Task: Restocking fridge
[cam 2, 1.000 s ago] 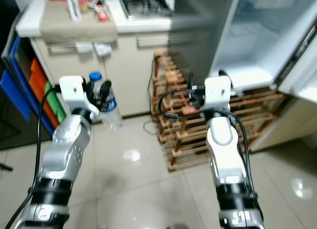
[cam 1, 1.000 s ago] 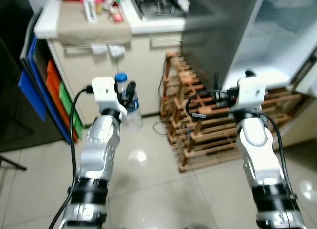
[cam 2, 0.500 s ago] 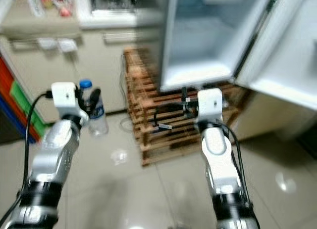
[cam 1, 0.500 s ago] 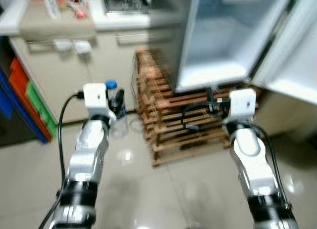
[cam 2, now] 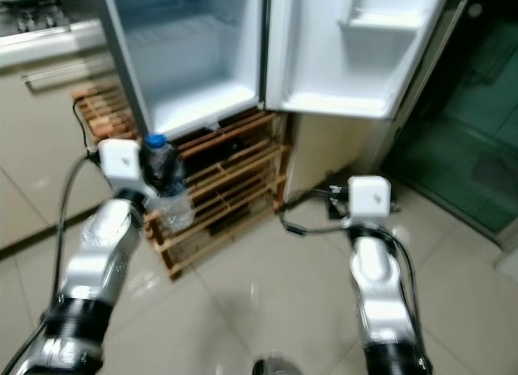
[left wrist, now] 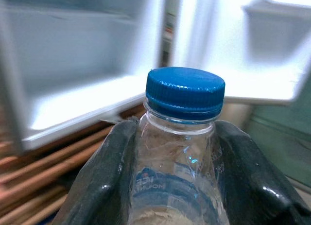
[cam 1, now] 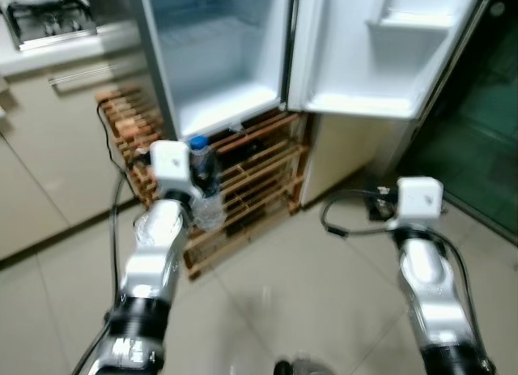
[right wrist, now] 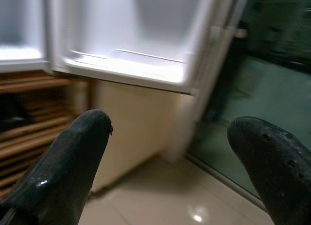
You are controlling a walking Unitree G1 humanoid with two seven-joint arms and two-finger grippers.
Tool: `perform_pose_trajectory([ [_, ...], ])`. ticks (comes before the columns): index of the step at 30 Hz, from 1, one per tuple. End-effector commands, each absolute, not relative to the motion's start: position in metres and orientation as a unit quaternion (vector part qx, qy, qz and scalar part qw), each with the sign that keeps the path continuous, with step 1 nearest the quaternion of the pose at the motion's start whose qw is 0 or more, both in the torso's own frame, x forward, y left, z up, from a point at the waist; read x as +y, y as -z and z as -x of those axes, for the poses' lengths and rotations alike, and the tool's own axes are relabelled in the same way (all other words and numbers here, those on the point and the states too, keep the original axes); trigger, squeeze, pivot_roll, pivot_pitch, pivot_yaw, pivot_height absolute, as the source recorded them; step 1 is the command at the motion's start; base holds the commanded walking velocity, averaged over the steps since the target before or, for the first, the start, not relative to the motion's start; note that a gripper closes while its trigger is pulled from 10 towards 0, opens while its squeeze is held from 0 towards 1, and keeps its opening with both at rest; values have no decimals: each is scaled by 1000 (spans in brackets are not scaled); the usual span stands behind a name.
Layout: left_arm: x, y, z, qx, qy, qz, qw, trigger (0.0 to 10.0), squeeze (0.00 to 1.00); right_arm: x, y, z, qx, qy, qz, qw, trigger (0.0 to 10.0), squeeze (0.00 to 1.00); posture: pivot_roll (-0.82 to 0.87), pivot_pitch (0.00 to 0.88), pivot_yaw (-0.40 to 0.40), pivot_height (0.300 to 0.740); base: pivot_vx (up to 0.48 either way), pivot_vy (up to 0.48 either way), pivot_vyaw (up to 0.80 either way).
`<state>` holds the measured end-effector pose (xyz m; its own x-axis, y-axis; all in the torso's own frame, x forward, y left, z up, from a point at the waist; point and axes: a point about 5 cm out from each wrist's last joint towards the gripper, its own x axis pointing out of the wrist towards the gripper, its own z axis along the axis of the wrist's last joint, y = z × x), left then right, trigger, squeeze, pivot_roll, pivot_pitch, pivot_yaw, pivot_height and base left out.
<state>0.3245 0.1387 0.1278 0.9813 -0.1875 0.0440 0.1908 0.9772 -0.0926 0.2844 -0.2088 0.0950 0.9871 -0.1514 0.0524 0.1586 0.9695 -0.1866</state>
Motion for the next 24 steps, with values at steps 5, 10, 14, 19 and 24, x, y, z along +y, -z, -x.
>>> perform_pose_trajectory([
  [5,135,-139,-330,-49,111,56,991,10000,0,-221,-96,-281,-27,107,101,989,10000,129,-96,0,7,740,480,0,0],
  [10,135,-140,-331,-51,117,53,990,10000,0,-225,-95,-280,-25,113,106,988,10000,125,-104,0,14,740,480,0,0],
  [14,132,-140,-333,-51,124,54,989,10000,0,-230,-98,-281,-32,127,106,986,10000,125,-110,0,20,740,480,0,0],
  [19,129,-140,-333,-55,138,53,988,10000,0,-230,-98,-281,-34,129,104,986,10000,122,-113,0,20,740,480,0,0],
  [24,123,-141,-333,-60,155,53,985,10000,0,-225,-97,-283,-32,121,103,987,10000,129,-114,0,20,740,480,0,0],
])
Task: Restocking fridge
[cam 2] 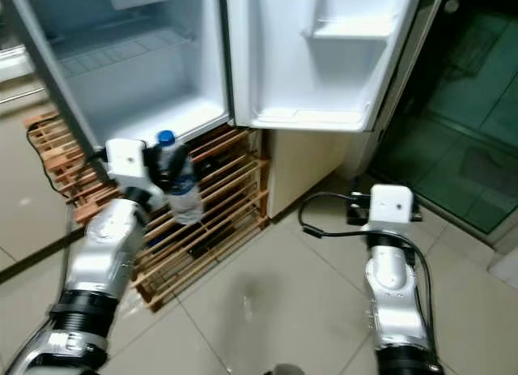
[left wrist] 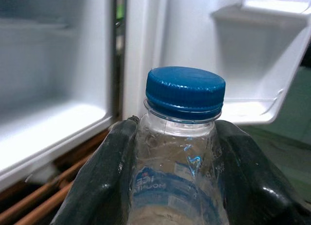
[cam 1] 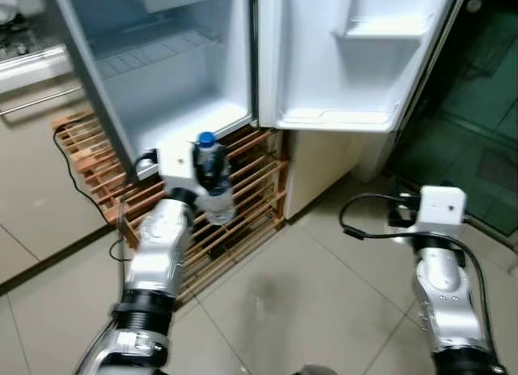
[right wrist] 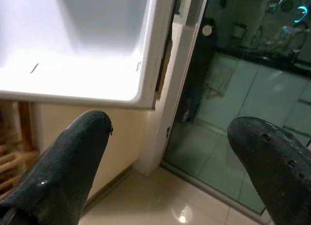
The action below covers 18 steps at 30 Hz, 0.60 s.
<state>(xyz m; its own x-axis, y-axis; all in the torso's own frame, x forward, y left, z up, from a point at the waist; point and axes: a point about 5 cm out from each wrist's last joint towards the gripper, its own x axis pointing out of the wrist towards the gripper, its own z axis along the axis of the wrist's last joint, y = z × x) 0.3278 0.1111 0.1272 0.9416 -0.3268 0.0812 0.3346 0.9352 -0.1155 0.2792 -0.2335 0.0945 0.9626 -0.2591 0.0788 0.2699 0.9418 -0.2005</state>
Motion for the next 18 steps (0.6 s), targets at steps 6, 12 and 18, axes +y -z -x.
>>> perform_pose_trajectory([
  [6,119,-140,-335,-55,158,57,984,10000,0,-217,-98,-288,-34,110,98,988,10000,125,-114,0,20,740,240,0,-794],
  [12,120,-139,-339,-47,143,46,988,10000,0,-216,-98,-291,-37,108,98,989,10000,122,-115,0,20,740,0,0,-658],
  [18,115,-142,-340,-53,157,65,984,10000,0,-211,-105,-295,-51,96,91,990,10000,110,-117,0,18,740,0,0,0],
])
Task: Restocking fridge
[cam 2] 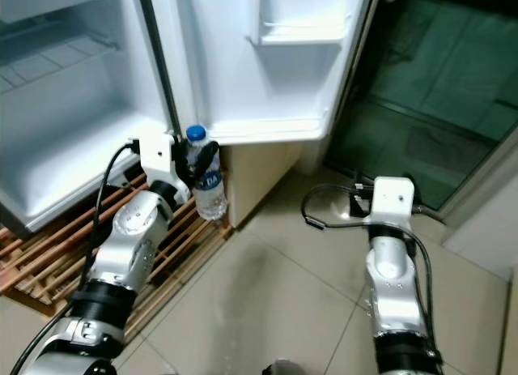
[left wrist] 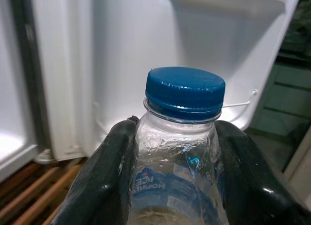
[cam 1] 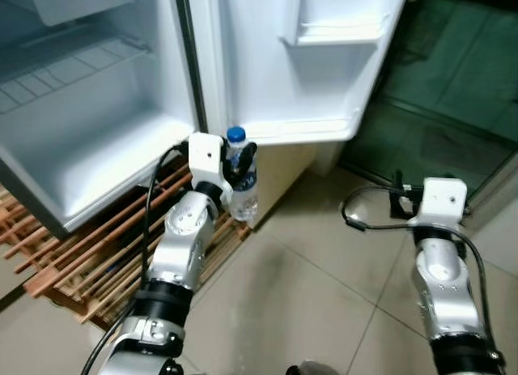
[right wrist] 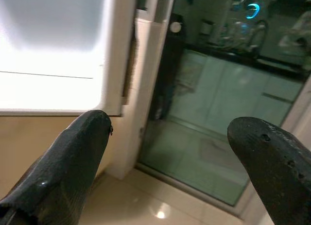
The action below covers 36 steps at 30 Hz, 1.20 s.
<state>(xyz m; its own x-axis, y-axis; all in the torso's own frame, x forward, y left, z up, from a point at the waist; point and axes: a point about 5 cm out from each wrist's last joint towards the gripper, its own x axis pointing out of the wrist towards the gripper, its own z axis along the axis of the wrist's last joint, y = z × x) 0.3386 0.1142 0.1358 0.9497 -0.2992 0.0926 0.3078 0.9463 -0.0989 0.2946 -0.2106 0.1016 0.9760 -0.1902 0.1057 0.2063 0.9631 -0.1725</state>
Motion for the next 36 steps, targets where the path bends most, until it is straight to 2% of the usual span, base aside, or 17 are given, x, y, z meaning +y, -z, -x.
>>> perform_pose_trajectory([
  [1,115,-142,-340,-53,157,65,984,10000,0,-211,-105,-295,-51,96,91,990,10000,110,-117,0,18,740,0,0,0],
  [3,101,-147,-339,-64,190,92,975,10000,0,-207,-108,-296,-56,88,90,991,10000,110,-115,0,14,740,154,0,0],
  [7,82,-158,-340,-86,221,90,967,10000,0,-206,-106,-295,-54,83,90,991,10000,118,-123,0,15,740,437,0,0],
  [13,74,-172,-338,-111,258,107,954,10000,0,-205,-105,-293,-54,80,90,991,10000,118,-134,0,19,740,480,0,0],
  [24,73,-198,-340,-147,252,129,948,10000,0,-198,-105,-287,-54,36,78,995,10000,122,-141,0,20,740,459,29,0],
  [27,74,-214,-339,-171,245,122,946,10000,0,-194,-108,-284,-57,12,68,996,10000,122,-146,0,17,740,301,373,0],
  [30,70,-257,-333,-219,268,97,933,10000,0,-187,-125,-277,-78,-33,67,994,10000,114,-151,8,13,740,0,0,0],
  [36,73,-291,-334,-234,296,97,921,10000,0,-176,-125,-269,-69,-76,70,992,10000,114,-159,20,19,740,0,0,0],
])
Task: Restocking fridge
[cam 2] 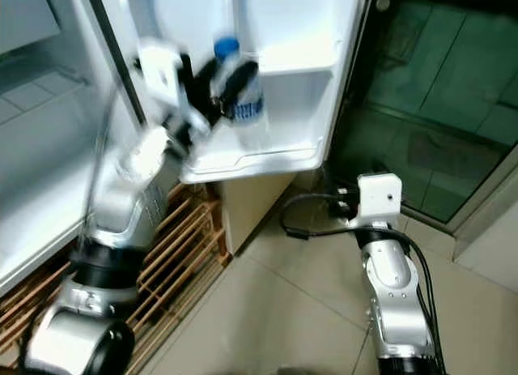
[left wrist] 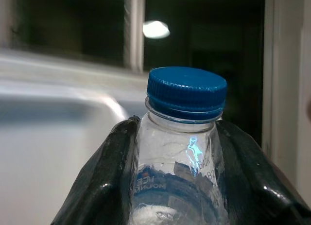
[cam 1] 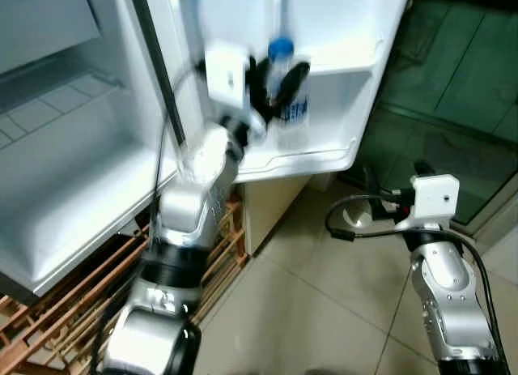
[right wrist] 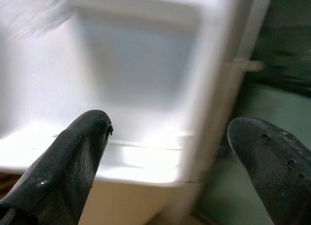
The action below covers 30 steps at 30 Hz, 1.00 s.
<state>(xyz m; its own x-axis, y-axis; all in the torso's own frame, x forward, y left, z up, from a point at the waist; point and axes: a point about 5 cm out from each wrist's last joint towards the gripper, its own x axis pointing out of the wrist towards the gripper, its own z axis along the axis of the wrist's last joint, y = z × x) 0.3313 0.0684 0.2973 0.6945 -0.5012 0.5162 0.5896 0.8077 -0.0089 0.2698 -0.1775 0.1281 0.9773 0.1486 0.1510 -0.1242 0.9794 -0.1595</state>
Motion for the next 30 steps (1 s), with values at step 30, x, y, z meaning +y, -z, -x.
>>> perform_pose_trajectory([
  [30,68,-254,-390,-221,217,13,951,10000,0,-132,-155,-220,-50,-196,36,979,10000,106,-253,227,83,740,0,0,0],
])
